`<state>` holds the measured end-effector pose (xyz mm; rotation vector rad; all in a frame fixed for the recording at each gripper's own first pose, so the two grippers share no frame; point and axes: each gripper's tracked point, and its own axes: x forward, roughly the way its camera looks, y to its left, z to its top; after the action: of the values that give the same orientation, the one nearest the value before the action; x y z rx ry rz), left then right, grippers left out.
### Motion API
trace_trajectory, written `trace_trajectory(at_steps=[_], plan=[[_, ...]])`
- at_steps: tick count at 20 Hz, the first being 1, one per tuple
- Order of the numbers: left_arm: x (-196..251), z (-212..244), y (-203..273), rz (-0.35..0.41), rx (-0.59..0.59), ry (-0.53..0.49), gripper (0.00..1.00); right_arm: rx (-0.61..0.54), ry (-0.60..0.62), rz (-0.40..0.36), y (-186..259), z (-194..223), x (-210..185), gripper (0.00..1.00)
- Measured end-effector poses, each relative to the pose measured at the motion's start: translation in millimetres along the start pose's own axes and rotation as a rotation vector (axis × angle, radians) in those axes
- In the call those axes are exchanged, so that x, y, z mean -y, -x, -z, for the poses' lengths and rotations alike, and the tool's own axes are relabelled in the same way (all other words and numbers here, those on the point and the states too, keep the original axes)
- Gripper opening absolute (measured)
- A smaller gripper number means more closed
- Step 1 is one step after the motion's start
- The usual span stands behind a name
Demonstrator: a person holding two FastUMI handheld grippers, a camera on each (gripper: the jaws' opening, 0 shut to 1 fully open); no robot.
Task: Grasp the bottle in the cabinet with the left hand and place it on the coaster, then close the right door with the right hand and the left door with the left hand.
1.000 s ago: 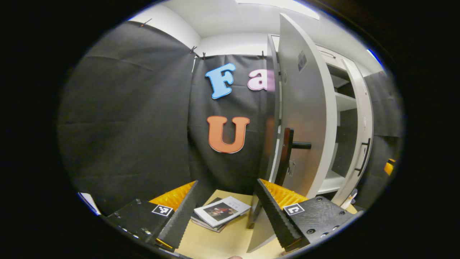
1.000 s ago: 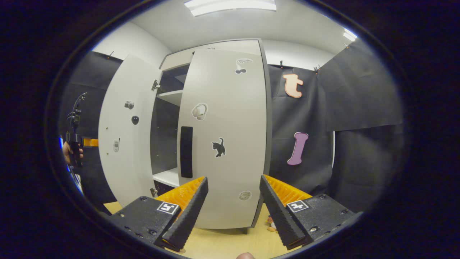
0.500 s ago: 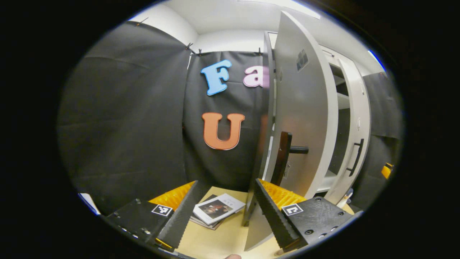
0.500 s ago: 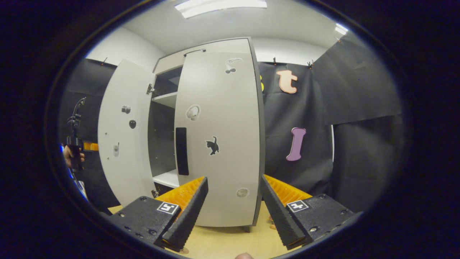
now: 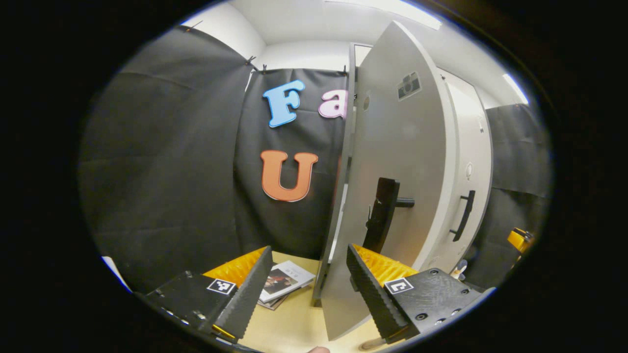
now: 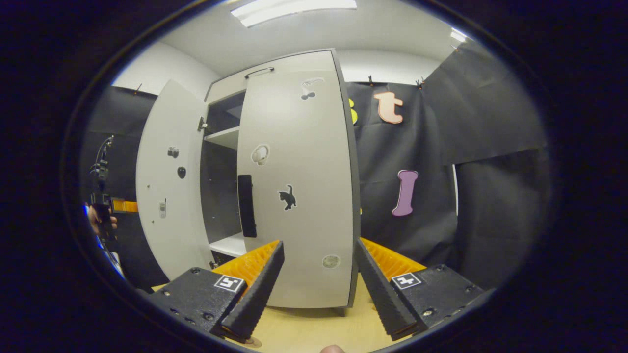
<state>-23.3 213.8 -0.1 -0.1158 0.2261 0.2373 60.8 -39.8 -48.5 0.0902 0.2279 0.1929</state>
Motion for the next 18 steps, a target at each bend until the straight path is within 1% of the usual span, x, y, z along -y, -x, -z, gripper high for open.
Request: trace_trajectory(at_steps=[1,2,3,7,11,12,13,16,17,18], plan=[[3,2,1,0.006,-0.005,0.008,1.00,0.008,-0.002,0.002,0,-3,2,0.95],[8,4,1,0.017,-0.008,0.014,1.00,0.015,-0.002,0.004,1,-5,3,0.90],[14,4,0,0.031,-0.008,0.017,1.00,0.020,0.001,0.008,2,-7,4,0.94],[37,8,-4,0.091,-0.001,0.031,1.00,0.014,0.015,0.012,5,-4,4,0.95],[54,14,-12,0.131,0.011,0.068,1.00,0.009,0.003,0.020,11,-5,12,0.95],[58,15,-14,0.138,0.012,0.077,1.00,0.012,0.004,0.029,12,-7,15,0.90],[61,15,-17,0.143,0.016,0.089,1.00,0.017,0.007,0.037,14,-9,19,0.90],[73,16,-24,0.164,0.023,0.175,1.00,0.025,0.011,0.065,20,-12,30,0.90],[78,16,-26,0.182,0.023,0.206,0.95,0.026,0.008,0.072,22,-12,31,0.90],[85,16,-28,0.205,0.020,0.229,1.00,0.027,0.005,0.076,23,-12,33,0.90]])
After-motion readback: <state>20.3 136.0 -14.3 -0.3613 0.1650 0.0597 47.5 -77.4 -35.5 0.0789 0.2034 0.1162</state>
